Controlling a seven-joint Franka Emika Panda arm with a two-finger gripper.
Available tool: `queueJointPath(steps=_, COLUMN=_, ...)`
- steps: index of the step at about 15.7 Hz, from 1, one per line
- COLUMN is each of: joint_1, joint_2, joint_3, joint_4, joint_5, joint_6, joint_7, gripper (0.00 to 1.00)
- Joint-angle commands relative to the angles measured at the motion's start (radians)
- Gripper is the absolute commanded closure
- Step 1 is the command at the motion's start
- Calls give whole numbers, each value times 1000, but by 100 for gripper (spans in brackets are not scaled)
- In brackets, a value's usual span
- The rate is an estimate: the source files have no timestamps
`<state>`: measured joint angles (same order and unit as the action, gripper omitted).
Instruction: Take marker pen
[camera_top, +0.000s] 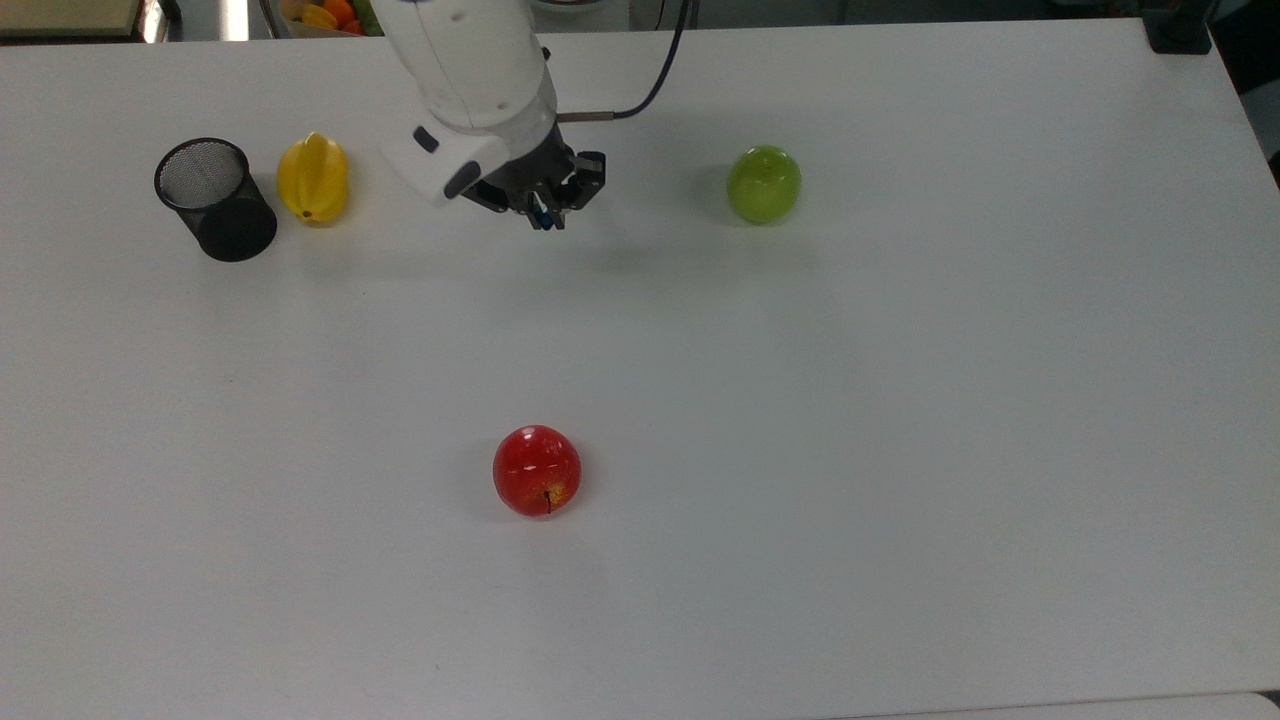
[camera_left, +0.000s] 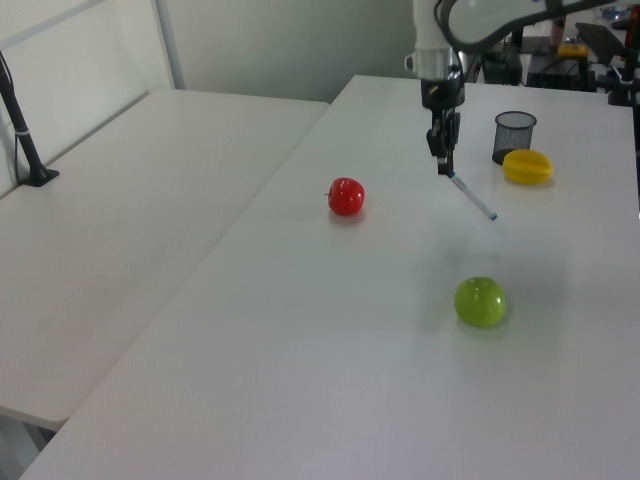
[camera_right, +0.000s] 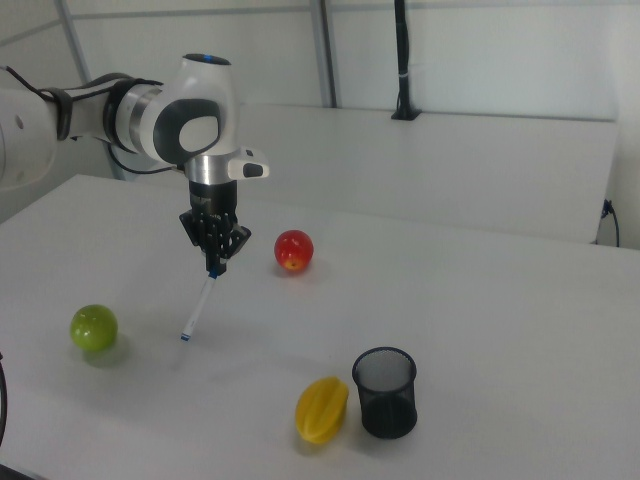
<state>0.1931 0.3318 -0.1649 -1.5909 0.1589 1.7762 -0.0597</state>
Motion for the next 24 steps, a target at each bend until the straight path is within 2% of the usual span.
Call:
queueJointPath(steps=1, joint_1=31, joint_2=39, joint_3=4, joint_4=2, joint_5=14, joint_6=-14, joint_7=14, gripper=91)
queueJointPath(steps=6, joint_1=62, joint_2=125, joint_3=19, joint_4=0, joint_5=-2, joint_6=3, joint_7=51, gripper=90)
queueJointPath(steps=8, joint_1=66, joint_2=142, joint_3=22, joint_4=2, joint_5=-2, joint_6=23, joint_7=55, gripper=85)
queueJointPath(steps=9, joint_1=69, joint_2=150, joint_3=22, joint_4=2, joint_5=-4, joint_6=40, joint_7=64, gripper=73)
queueJointPath(steps=10, joint_1=71, joint_2=156, joint_3=22, joint_4=2, joint_5=-4, joint_6=49, joint_7=75, gripper=48)
queueJointPath(steps=11, joint_1=71, joint_2=158, joint_3=22, joint_4=2, joint_5=-7, joint_6=55, joint_7=89, gripper=30)
queueJointPath(steps=12, joint_1=71, joint_2=159, joint_3=22, joint_4=2, joint_5=-15, joint_6=55, joint_7=95, gripper=27)
queueJointPath(steps=14, joint_1=71, joint_2=159, joint_3=22, joint_4=2, joint_5=-27, joint_6=63, joint_7=103, gripper=0)
queueJointPath(steps=17, joint_1=66, joint_2=142, joint_3=22, joint_4=5, joint_5=-39, joint_6=55, joint_7=112, gripper=0)
queueJointPath(steps=20, joint_1=45, joint_2=73, joint_3=24, joint_4=6, joint_5=-79, joint_6=51, joint_7=197, gripper=0)
queueJointPath(steps=24, joint_1=-62, joint_2=-32, joint_3=90, joint_4=2, joint_5=-124, joint_6=35, joint_7=233, gripper=0)
